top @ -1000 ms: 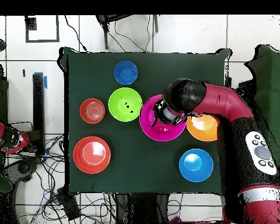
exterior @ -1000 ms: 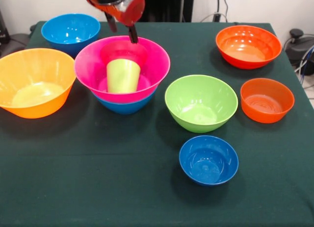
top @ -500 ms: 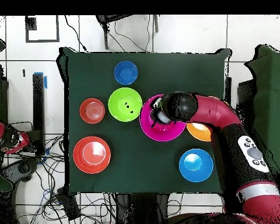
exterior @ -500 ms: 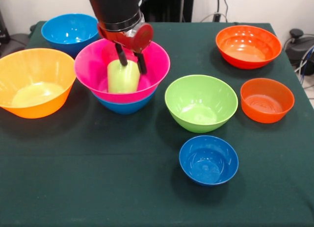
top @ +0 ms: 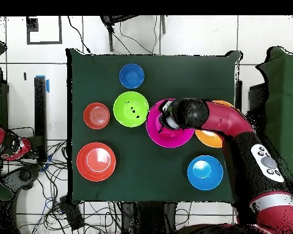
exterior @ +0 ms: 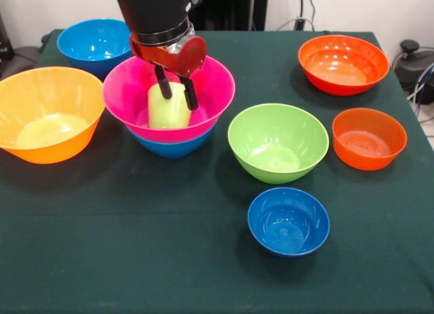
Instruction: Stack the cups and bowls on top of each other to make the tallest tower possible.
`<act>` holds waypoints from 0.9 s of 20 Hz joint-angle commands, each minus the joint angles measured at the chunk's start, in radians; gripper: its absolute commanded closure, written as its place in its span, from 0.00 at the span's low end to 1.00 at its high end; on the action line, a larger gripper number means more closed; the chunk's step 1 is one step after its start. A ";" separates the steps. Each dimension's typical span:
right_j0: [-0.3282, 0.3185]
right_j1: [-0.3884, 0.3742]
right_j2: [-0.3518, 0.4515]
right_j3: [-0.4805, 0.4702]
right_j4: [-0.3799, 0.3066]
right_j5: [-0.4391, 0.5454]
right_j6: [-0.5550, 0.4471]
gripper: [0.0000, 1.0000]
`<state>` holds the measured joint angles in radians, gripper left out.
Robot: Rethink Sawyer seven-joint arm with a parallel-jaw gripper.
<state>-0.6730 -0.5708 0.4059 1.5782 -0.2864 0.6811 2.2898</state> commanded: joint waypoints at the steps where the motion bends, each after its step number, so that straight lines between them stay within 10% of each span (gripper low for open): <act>1: 0.009 0.010 0.030 0.103 -0.011 -0.082 -0.014 0.00; 18: 0.112 -0.191 -0.177 0.232 0.146 -0.280 0.253 0.00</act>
<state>-0.6064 -0.7252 0.3058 1.7266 -0.1697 0.4641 2.3140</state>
